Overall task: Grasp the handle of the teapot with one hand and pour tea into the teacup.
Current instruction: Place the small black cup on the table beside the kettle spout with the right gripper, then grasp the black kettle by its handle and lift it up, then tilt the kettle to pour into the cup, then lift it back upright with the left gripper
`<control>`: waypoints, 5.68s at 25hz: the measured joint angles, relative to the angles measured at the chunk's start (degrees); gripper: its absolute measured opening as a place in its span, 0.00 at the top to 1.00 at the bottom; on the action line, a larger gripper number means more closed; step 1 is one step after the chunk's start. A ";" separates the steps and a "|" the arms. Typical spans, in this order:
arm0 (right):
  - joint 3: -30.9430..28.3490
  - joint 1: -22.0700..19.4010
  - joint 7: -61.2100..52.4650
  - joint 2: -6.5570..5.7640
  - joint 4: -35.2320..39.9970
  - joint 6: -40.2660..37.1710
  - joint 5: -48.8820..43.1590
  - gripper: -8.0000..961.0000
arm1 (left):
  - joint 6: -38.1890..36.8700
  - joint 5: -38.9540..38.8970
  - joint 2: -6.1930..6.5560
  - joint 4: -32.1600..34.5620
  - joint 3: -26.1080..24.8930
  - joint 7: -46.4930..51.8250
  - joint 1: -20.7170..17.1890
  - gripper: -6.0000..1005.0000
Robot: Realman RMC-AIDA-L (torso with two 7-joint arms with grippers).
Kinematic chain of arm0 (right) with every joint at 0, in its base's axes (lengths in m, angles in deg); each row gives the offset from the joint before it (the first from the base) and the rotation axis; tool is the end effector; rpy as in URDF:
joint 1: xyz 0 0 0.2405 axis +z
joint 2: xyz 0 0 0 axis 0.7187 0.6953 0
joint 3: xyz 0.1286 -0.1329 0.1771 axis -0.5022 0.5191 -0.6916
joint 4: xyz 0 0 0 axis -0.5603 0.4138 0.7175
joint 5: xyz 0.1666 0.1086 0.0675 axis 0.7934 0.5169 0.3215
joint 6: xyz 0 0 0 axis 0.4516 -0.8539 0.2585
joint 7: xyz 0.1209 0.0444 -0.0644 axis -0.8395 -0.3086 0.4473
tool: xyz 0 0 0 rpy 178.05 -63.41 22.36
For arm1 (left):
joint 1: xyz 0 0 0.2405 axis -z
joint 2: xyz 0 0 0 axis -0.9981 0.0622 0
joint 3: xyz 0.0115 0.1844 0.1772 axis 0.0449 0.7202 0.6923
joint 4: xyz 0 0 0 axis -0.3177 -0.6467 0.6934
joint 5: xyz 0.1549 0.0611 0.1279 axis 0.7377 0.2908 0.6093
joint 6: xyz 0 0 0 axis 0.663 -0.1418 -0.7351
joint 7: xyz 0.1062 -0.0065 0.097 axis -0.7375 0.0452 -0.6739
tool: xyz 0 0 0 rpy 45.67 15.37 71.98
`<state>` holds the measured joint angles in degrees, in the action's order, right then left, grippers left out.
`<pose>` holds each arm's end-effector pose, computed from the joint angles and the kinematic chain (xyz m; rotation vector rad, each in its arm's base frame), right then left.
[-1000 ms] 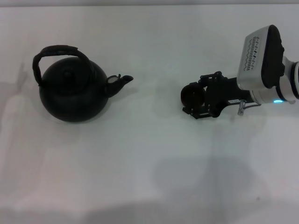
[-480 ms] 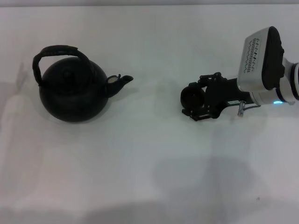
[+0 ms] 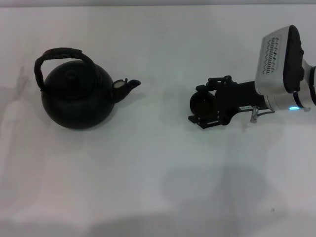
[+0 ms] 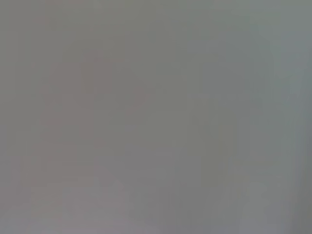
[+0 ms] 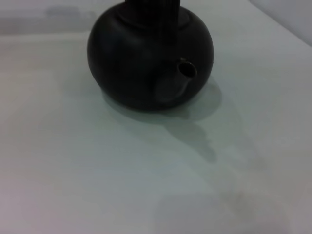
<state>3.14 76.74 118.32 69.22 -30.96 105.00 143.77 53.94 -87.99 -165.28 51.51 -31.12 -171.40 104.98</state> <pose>0.2586 0.3474 -0.0716 -2.8573 0.2339 0.0716 -0.3795 0.2819 0.0190 -1.4936 -0.6717 -0.7380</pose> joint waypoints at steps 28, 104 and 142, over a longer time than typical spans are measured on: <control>-21.74 -3.02 9.45 -0.69 3.60 6.20 4.11 0.10 | 20.00 11.88 -0.34 -1.54 0.09 -0.06 -8.57 0.13; -15.12 -2.96 16.67 0.38 -2.56 -0.41 8.30 0.10 | -2.04 19.63 0.01 -4.59 -2.98 2.52 9.05 0.87; -32.49 -6.15 21.75 -0.53 -2.52 0.75 17.48 0.10 | -38.60 75.12 -0.07 61.57 45.38 95.37 7.76 0.87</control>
<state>-29.35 70.59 140.07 68.70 -33.48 105.75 161.25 15.34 -12.87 -165.35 113.09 14.25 -76.03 112.75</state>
